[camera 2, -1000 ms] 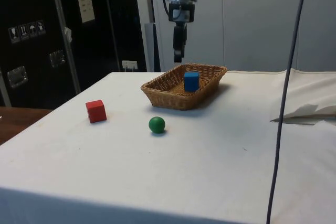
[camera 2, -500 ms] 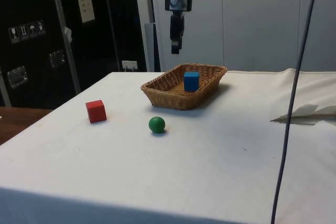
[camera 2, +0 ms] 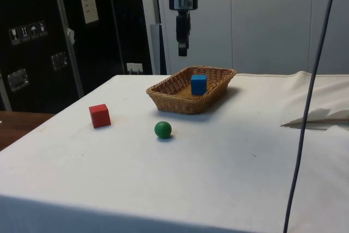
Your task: Place all non-red objects into the basket.
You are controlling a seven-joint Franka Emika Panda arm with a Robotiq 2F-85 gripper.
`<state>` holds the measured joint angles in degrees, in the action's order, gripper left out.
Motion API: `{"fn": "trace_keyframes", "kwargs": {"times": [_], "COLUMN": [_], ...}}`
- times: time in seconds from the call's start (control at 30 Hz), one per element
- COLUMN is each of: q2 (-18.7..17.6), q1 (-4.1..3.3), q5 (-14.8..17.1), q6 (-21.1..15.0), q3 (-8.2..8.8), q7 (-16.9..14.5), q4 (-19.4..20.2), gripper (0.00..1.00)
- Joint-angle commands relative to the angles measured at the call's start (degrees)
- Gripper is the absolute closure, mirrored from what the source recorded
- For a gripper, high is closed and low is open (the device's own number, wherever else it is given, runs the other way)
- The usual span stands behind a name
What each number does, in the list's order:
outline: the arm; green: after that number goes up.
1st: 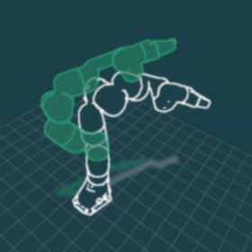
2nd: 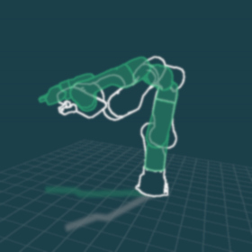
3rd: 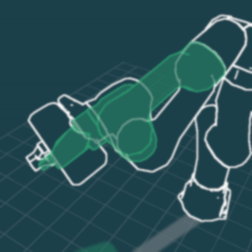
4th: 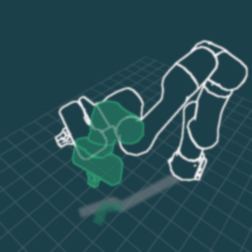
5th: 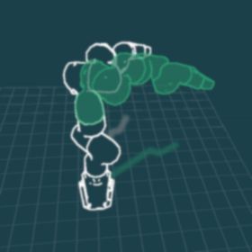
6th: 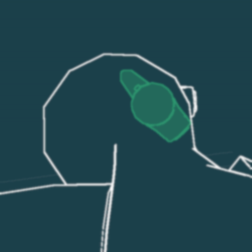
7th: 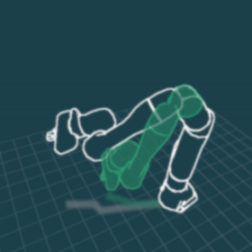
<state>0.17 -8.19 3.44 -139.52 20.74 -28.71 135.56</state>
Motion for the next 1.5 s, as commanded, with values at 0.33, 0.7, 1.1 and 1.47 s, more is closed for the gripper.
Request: {"fn": "trace_keyframes", "kwargs": {"times": [0.33, 0.7, 1.1, 1.47], "q2": [2.52, 2.92, 1.03, -1.83], "q1": [-0.29, -0.46, -0.57, -0.57], "q5": [-5.33, -4.53, -1.78, 3.67], "q6": [3.5, 6.82, 8.25, 6.25], "q3": [-3.95, -8.48, -12.95, -15.7], "q7": [7.33, 10.66, 12.83, 11.63], "q4": [-0.06, -0.52, -1.6, -1.83], "gripper": [0.0, 0.0, 0.0, 0.0]}}
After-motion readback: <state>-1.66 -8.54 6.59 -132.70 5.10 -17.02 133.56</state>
